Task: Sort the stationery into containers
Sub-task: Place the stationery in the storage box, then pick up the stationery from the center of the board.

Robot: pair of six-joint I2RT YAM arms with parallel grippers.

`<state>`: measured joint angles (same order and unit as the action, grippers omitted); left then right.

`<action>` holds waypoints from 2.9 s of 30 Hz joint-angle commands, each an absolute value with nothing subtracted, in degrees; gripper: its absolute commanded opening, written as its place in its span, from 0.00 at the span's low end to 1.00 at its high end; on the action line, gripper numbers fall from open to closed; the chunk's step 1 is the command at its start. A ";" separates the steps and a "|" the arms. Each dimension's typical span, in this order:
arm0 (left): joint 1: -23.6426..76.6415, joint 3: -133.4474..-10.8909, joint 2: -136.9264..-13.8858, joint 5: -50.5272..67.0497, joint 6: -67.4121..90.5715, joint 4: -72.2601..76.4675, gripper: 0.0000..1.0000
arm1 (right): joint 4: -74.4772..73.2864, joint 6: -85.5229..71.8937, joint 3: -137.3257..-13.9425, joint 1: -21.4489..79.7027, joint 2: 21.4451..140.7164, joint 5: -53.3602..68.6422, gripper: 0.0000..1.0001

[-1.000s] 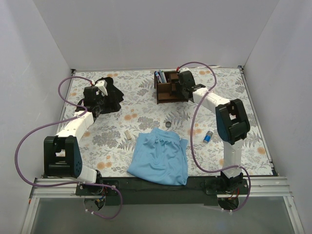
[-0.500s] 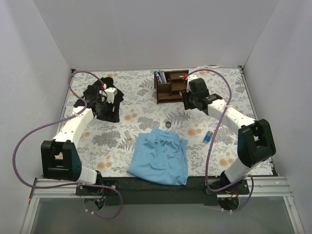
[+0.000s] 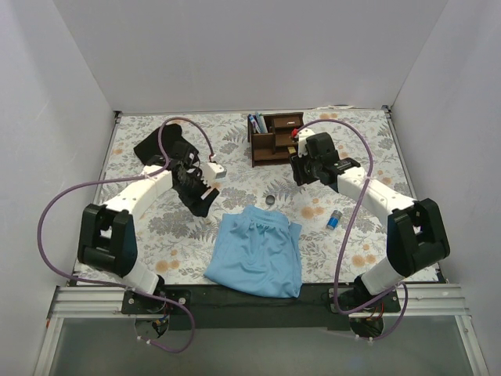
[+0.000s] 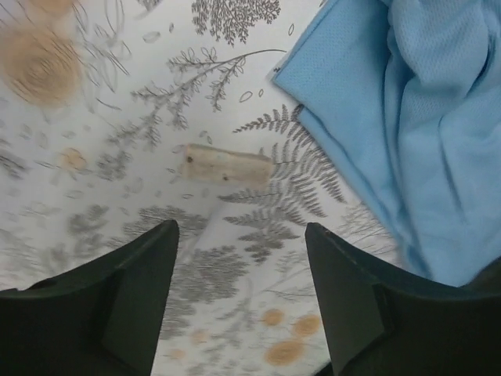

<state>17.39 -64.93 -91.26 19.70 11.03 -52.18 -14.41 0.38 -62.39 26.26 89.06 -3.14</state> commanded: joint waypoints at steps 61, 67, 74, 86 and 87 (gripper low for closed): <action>10.28 -68.91 -106.26 39.11 -108.81 -65.83 0.52 | -9.40 8.79 -55.72 20.04 87.28 5.45 0.56; 10.46 -69.26 -107.75 37.18 -108.55 -66.09 0.44 | -9.40 8.44 -55.02 19.60 87.10 5.45 0.56; 10.37 -70.14 -108.11 34.98 -105.30 -67.23 0.30 | -9.40 8.44 -54.93 19.25 87.01 5.27 0.56; 10.63 -65.22 -103.01 32.96 -95.02 -67.59 0.35 | -9.67 8.00 -57.04 19.07 88.59 5.54 0.56; 10.63 -64.34 -102.22 32.78 -94.49 -66.98 0.36 | -9.75 7.74 -57.22 18.99 88.68 5.54 0.56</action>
<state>10.35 -67.53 -106.78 34.35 -83.61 -66.94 -11.40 7.92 -54.65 19.27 88.27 4.93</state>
